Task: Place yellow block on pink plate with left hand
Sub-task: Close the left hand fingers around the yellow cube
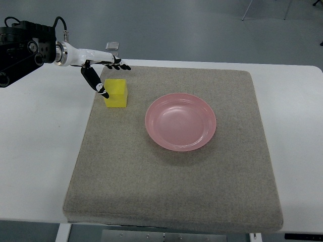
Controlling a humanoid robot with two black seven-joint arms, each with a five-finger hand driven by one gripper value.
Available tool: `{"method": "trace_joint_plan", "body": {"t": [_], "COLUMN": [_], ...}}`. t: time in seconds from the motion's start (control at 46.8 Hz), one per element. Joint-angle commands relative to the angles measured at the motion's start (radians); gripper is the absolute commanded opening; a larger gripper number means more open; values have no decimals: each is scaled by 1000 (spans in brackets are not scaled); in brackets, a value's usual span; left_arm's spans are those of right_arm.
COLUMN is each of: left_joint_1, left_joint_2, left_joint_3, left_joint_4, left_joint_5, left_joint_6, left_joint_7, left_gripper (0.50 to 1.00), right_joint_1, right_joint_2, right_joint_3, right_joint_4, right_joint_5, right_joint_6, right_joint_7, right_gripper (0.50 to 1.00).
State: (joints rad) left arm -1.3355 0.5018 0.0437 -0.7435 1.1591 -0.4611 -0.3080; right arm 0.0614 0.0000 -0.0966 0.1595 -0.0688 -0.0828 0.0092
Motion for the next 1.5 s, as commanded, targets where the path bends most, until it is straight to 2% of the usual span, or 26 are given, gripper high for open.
{"method": "trace_joint_plan", "body": {"t": [0.0, 0.598, 0.748, 0.897, 1.132, 1.303, 1.474], "left_joint_1": [1, 45, 48, 48, 50, 50, 48], "left_joint_2": [-2, -46, -57, -57, -57, -57, -57], "left_joint_3": [-1, -2, -2, -2, -1, -1, -2], "left_joint_4": [1, 7, 9, 10, 12, 18, 16], "left_joint_5": [40, 73, 73, 74, 85, 126, 126], "left_joint_6": [2, 27, 61, 62, 65, 101, 104], "left_joint_7": [-2, 1, 1, 3, 6, 6, 4], "left_gripper": [964, 958, 958, 939, 810, 669, 602], "right_joint_1": [0, 0, 0, 0, 0, 0, 0], "right_joint_2": [0, 0, 0, 0, 0, 0, 0], "right_joint_3": [0, 0, 0, 0, 0, 0, 0], "right_joint_4": [0, 0, 0, 0, 2, 0, 0], "right_joint_5": [0, 0, 1, 0, 0, 1, 1], "right_joint_6": [0, 0, 0, 0, 0, 0, 0], "right_joint_7": [0, 0, 0, 0, 0, 0, 0], "right_gripper": [924, 924, 924, 924, 924, 924, 924]}}
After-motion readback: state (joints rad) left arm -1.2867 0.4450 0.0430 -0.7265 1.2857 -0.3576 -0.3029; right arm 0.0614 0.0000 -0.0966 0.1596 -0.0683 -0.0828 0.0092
